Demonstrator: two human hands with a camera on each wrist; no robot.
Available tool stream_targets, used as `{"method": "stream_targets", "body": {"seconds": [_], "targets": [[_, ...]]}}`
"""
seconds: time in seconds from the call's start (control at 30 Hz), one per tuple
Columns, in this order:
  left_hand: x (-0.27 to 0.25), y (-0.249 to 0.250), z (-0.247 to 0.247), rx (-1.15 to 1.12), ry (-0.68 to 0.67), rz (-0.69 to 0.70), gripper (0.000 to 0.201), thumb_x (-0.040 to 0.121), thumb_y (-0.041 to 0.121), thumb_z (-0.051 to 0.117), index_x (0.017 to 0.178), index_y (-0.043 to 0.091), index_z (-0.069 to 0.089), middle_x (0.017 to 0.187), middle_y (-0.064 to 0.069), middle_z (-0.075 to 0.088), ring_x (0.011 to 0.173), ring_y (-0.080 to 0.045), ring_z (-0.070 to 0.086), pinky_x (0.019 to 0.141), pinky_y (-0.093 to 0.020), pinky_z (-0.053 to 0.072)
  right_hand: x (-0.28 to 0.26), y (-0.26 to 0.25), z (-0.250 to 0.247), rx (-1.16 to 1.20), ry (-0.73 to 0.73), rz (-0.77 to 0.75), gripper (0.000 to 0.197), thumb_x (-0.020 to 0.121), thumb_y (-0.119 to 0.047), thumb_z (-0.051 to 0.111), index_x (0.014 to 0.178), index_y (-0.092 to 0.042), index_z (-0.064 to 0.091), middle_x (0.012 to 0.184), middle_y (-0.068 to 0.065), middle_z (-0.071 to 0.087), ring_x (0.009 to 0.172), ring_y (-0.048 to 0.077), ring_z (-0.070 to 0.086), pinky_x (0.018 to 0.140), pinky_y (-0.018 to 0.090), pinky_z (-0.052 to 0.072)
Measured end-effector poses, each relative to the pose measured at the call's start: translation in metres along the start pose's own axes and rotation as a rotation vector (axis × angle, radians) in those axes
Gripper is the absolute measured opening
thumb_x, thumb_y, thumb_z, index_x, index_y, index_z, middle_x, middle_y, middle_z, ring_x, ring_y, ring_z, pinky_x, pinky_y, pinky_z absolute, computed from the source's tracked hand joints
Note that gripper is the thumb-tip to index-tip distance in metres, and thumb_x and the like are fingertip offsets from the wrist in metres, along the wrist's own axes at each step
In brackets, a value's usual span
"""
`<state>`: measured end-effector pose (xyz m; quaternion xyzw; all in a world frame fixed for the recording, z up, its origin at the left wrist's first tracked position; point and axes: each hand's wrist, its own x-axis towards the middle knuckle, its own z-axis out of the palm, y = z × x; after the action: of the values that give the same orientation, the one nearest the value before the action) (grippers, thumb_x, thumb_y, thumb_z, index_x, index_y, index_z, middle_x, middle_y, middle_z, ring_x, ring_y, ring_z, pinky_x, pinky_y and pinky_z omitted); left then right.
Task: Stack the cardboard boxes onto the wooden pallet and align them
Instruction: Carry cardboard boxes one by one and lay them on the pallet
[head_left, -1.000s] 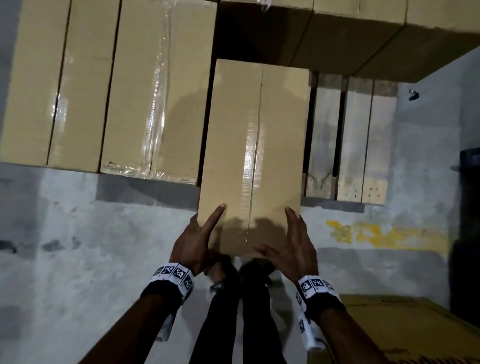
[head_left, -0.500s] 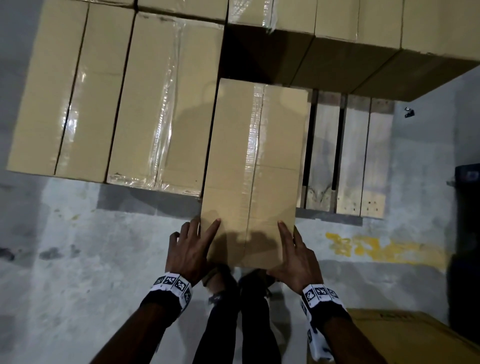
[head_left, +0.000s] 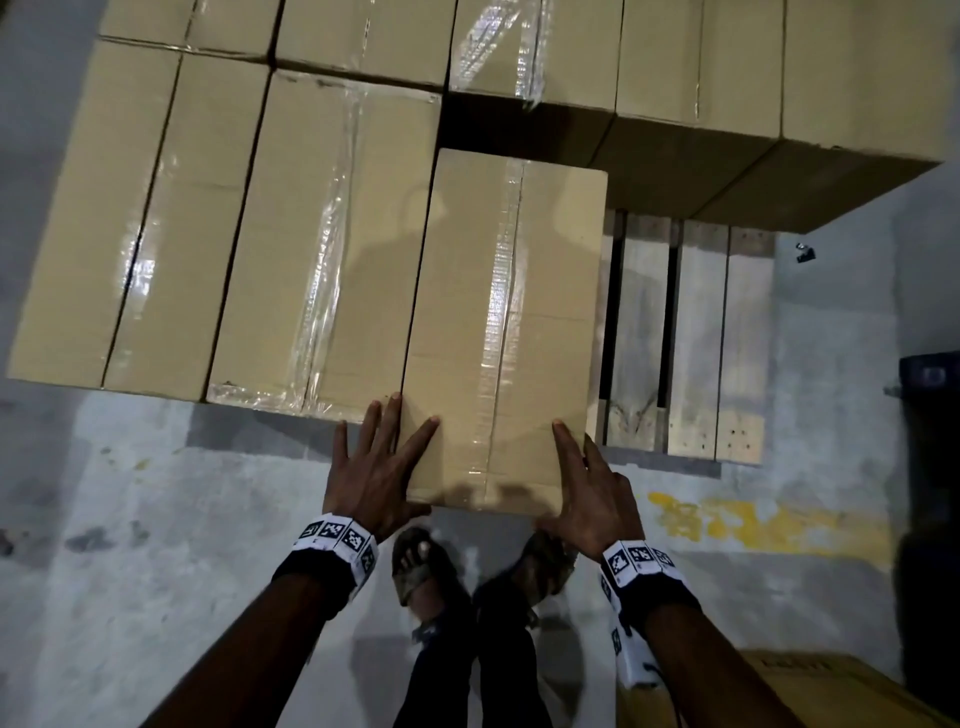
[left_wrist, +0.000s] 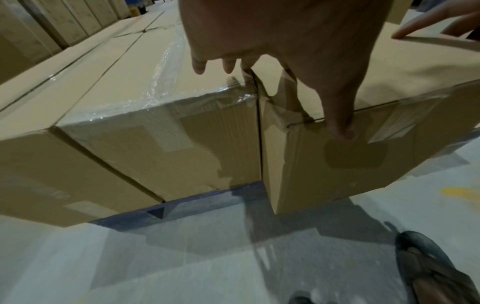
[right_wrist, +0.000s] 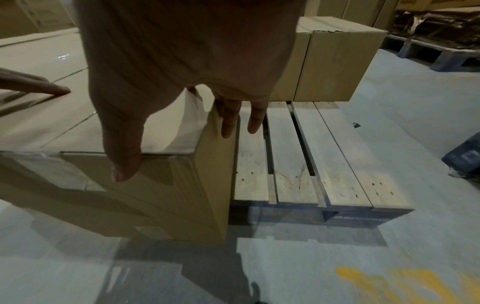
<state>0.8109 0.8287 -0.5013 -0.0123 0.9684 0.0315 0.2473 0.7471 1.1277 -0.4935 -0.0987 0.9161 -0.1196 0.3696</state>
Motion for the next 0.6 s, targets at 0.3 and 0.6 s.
{"method": "stream_targets", "body": {"seconds": [0.3,0.6], "targets": [[0.036,-0.006,-0.027,0.062,-0.046,0.03,0.131,0.062,0.085,0.073,0.162,0.044,0.0,0.173,-0.011,-0.004,0.158,-0.039,0.008,0.119,-0.069,0.017,0.032,0.0,-0.022,-0.018,0.02,-0.022,0.144,0.064,-0.07,0.084,0.155,-0.047,-0.025,0.169,0.012,0.018,0.15,0.032,0.032,0.114,0.054,0.037],[0.07,-0.004,-0.056,0.106,-0.09,0.034,0.129,0.074,0.059,0.084,0.161,0.042,-0.009,0.172,-0.014,-0.01,0.159,-0.039,-0.001,0.121,-0.068,0.018,0.057,-0.002,-0.044,-0.03,0.024,-0.015,0.146,0.064,-0.062,0.088,0.155,-0.046,-0.024,0.17,0.009,0.015,0.152,0.03,0.027,0.116,0.053,0.032]]}}
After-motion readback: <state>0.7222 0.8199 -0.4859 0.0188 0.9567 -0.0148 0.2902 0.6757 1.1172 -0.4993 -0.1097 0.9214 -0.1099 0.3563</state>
